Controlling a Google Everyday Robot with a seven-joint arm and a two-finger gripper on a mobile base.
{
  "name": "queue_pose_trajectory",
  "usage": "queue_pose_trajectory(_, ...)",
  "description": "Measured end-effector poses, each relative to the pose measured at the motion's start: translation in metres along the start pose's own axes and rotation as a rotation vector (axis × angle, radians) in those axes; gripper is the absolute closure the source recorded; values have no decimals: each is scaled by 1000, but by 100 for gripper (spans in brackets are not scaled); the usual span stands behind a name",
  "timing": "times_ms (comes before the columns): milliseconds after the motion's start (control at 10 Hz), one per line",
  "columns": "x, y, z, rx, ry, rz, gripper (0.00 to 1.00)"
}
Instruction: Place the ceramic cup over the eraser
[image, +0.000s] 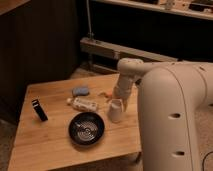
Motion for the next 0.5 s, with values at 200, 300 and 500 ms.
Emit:
queue_pose_trajectory(200, 5, 3, -5, 2, -1, -12, 20)
queue_pose_trajectory(300, 7, 4, -6, 4, -1, -16, 20)
queue_pose_trajectory(500, 21, 4, -6, 9, 7, -34, 20)
